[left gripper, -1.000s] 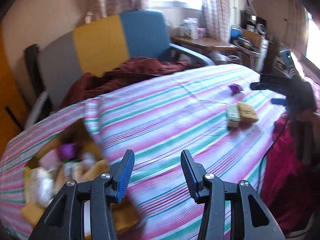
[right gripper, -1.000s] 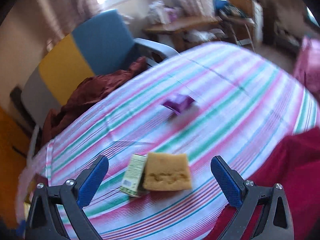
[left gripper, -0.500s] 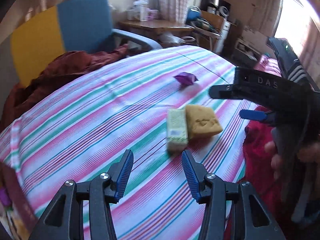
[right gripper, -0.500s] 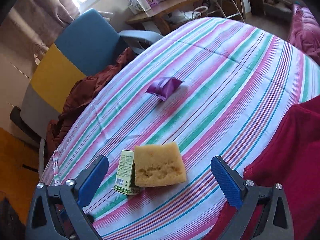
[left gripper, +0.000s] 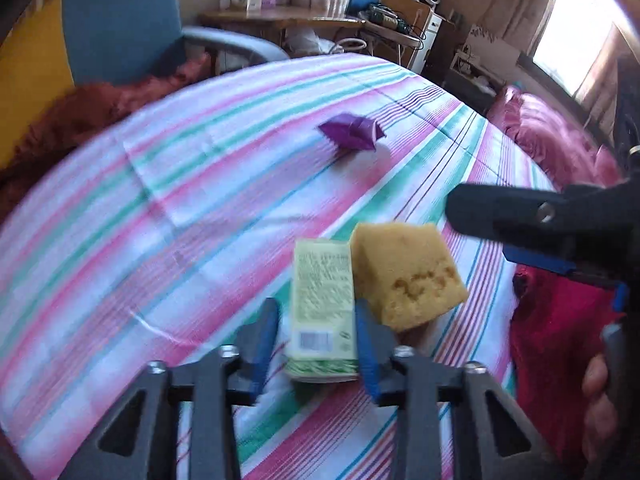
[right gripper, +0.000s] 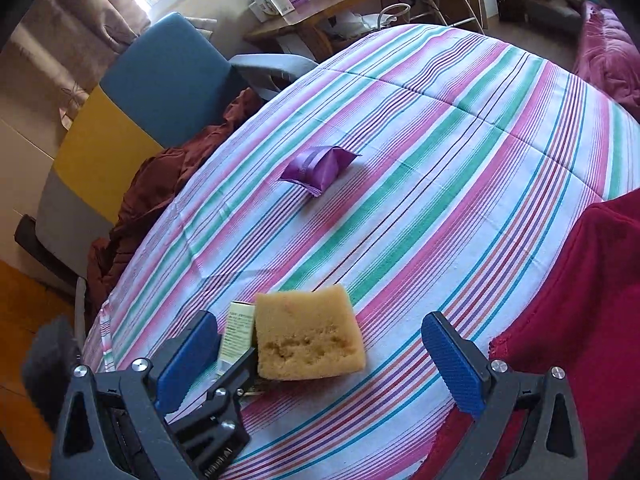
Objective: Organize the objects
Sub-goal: 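Grasp the green paper box with the left tool while the right tool grasps the other sponge, then carry the green box and sponge over the tray with both tools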
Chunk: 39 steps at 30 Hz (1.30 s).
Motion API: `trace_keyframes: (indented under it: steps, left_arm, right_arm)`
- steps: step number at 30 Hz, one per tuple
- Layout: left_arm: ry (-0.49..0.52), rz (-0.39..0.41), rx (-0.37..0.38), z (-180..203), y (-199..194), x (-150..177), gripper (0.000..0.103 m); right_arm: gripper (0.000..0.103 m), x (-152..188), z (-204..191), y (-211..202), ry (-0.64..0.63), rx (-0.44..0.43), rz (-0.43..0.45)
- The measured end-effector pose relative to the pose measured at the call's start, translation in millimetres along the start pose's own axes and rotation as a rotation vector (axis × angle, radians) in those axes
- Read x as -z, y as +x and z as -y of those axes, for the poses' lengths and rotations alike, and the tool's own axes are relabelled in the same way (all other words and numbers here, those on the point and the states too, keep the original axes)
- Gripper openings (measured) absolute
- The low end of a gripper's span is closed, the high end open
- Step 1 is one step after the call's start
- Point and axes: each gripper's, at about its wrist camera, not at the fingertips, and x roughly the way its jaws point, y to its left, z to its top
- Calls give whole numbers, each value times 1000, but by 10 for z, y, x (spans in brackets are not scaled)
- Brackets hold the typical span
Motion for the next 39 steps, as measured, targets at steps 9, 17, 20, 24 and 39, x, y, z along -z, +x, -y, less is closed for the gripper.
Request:
trace_keyframes:
  steps: [9, 17, 20, 24, 39]
  left_arm:
    - [-115, 37, -72, -276, -413, 615, 30]
    - [-192, 71, -132, -429, -606, 1022, 30]
    - [-173, 77, -146, -442, -572, 990, 30]
    - [-162, 78, -177, -404, -636, 1073, 30]
    - [-258, 207, -312, -495, -1493, 1416, 30]
  right_arm:
    - [103, 65, -202, 235, -135, 79, -48]
    - [94, 185, -449, 549, -335, 206, -113]
    - [69, 207, -464, 591, -372, 221, -133]
    - [68, 239, -540, 583, -427, 203, -135]
    - [68, 583, -1066, 480, -673, 35, -115]
